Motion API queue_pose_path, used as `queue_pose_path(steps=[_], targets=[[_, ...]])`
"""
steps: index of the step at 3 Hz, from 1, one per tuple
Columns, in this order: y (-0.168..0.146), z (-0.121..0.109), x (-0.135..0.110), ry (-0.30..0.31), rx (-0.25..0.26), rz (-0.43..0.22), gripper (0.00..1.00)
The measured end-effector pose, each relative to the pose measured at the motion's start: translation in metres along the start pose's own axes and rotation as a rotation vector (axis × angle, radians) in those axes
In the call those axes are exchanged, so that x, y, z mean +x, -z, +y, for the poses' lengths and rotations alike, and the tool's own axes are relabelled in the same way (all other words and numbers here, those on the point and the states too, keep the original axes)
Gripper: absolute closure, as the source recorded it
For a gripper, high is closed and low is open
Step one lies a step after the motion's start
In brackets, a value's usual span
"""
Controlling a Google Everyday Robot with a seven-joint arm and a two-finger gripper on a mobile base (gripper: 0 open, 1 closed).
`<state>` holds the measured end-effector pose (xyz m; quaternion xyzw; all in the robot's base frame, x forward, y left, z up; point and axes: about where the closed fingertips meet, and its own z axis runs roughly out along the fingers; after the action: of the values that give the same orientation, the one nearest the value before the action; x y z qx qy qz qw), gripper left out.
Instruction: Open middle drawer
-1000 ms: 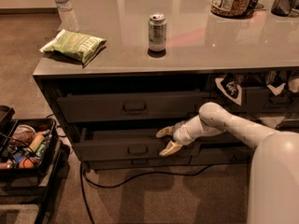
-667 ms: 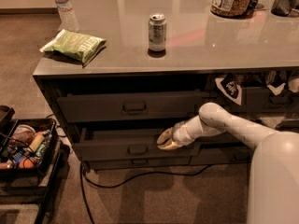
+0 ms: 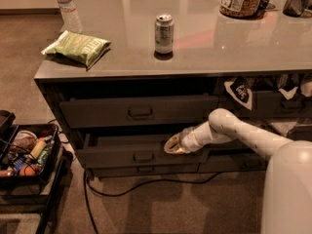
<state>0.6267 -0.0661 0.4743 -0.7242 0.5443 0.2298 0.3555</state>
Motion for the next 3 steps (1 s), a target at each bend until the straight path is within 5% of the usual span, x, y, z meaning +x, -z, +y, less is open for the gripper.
queue_pose_path(steps=[3], targets=[[0.003,-0.011,-0.011,0.148,0.179,0.058,1.00]])
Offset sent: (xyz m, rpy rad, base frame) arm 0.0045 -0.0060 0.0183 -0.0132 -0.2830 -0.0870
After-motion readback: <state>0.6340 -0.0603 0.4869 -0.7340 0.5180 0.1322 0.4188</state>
